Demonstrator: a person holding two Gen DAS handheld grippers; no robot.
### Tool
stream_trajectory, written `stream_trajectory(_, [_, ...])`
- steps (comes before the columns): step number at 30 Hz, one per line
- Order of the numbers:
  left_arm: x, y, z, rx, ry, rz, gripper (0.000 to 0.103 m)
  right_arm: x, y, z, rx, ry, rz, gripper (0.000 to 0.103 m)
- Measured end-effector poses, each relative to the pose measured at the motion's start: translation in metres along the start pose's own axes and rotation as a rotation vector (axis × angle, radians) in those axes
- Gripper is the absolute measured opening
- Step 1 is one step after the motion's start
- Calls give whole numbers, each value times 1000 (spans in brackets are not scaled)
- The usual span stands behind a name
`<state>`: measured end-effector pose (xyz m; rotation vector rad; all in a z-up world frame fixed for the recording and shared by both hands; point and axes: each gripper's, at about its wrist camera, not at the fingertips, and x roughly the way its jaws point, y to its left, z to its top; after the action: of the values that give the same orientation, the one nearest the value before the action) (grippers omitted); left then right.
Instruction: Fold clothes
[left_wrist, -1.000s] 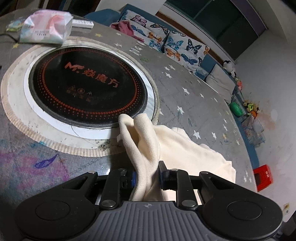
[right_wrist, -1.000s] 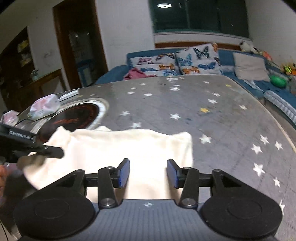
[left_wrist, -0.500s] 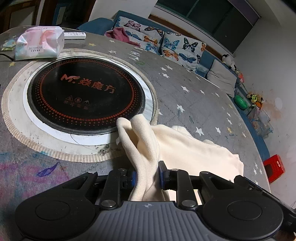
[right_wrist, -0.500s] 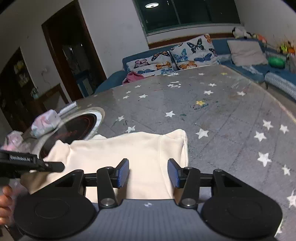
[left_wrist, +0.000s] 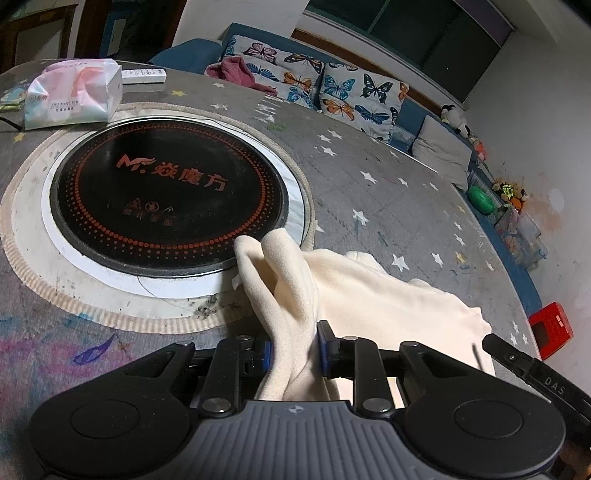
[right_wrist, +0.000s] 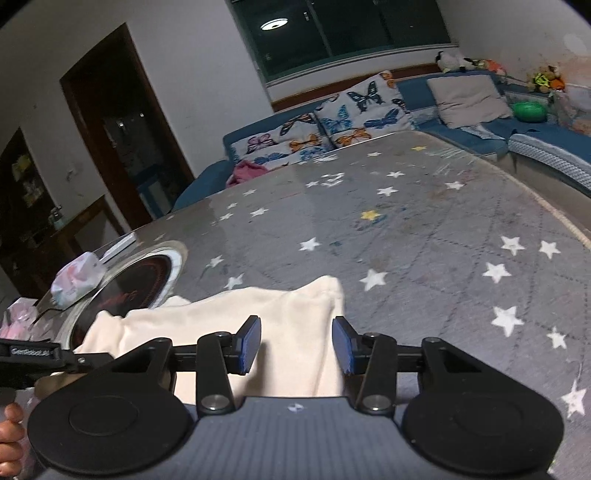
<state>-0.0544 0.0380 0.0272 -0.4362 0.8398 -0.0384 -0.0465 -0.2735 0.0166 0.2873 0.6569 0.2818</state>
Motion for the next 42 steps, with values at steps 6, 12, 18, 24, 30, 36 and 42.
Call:
stream_trajectory(6, [2,-1,1,20,-4,3,25,11,-2,-3,-9,18,-2,28])
stream_trajectory(12, [0,-9,4,53,-7,13,19,8,2,-3,16,4,23,11])
stream_trajectory(18, [-7,-35,17,123,-36,-29,17,-18,7,10,0,-86,12,11])
stream_trajectory(24, [3,-76,22,200,-39,-57,17,-39,0,26,-20,-149,-44,10])
stream_trajectory(30, [15,-114,24,248,-23,-88,17,-56,-18,40,-11,-185,-111,10])
stream_trajectory(36, [30,-145,22,288,2,-118,17,-67,-39,49,-1,-207,-165,10])
stream_trajectory(42, [48,-173,16,332,21,-135,17,-62,-65,58,2,-196,-231,10])
